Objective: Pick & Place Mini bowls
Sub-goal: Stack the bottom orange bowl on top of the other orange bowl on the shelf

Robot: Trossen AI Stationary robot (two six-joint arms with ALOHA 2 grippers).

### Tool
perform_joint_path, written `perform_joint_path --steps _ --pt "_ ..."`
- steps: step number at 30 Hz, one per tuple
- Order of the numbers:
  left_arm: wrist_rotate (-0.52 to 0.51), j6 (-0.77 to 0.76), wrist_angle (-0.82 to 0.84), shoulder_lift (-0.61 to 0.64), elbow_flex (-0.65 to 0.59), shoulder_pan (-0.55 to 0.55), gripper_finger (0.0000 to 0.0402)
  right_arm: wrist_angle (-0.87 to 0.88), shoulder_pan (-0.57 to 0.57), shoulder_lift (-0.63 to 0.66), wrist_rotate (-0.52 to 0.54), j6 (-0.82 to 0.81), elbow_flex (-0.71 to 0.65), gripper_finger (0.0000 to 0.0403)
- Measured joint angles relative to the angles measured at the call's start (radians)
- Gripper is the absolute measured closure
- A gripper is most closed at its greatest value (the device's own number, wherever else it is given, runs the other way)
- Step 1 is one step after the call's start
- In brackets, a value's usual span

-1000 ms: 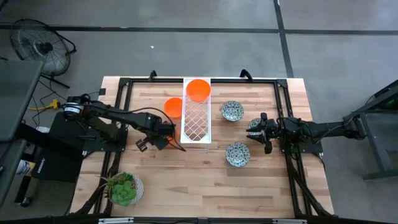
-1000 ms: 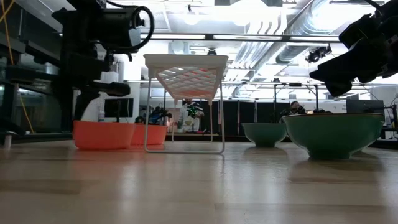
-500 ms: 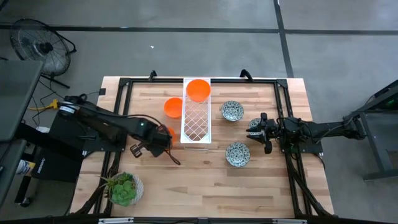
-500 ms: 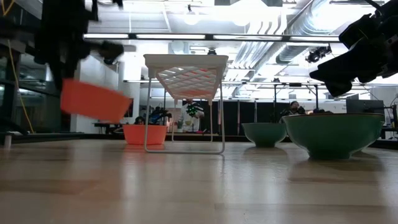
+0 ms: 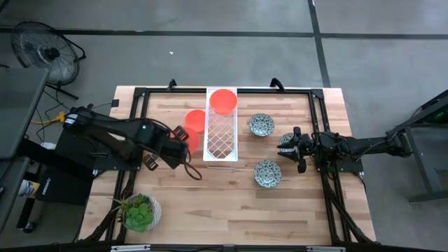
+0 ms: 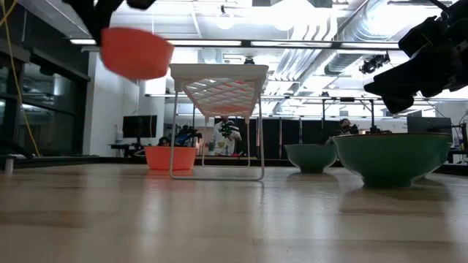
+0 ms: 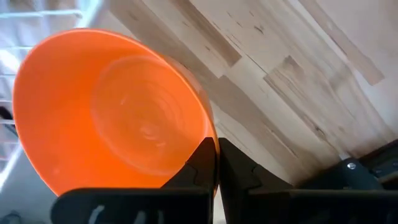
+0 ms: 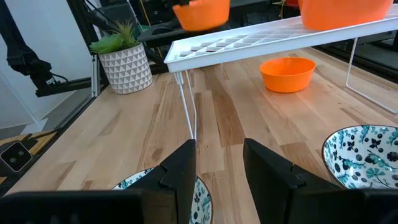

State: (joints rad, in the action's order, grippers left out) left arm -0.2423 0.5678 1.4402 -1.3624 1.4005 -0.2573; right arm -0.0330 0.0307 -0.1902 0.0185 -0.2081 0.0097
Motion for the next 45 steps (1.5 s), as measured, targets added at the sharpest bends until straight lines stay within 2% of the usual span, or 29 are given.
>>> perform_joint_path --steps 14,22,28,33,39,41,45 --pt "-0.102 -0.018 -0.003 -0.001 0.147 0.002 0.0402 0.0 0.0 0.0 0.0 0.0 0.0 0.0281" --pt "-0.162 0.04 -0.007 -0.001 0.226 0.009 0.0402 -0.001 0.0 0.0 0.0 0.0 0.0 0.0281" --pt "-0.103 0.152 -0.012 -0.033 0.278 0.138 0.0401 -0.001 0.0 0.0 0.0 0.0 0.0 0.0281" --pt "-0.003 0.29 -0.03 -0.094 0.314 0.258 0.0401 -0.001 0.0 0.0 0.0 0.0 0.0 0.0281" --pt "0.032 0.524 -0.047 -0.173 0.371 0.359 0.0401 -0.001 0.0 0.0 0.0 0.0 0.0 0.0281" --pt "0.075 0.604 -0.063 -0.196 0.405 0.392 0.0401 -0.001 0.0 0.0 0.0 0.0 0.0 0.0281" --pt "0.11 0.696 -0.061 -0.221 0.47 0.461 0.0401 -0.001 0.0 0.0 0.0 0.0 0.0 0.0281"
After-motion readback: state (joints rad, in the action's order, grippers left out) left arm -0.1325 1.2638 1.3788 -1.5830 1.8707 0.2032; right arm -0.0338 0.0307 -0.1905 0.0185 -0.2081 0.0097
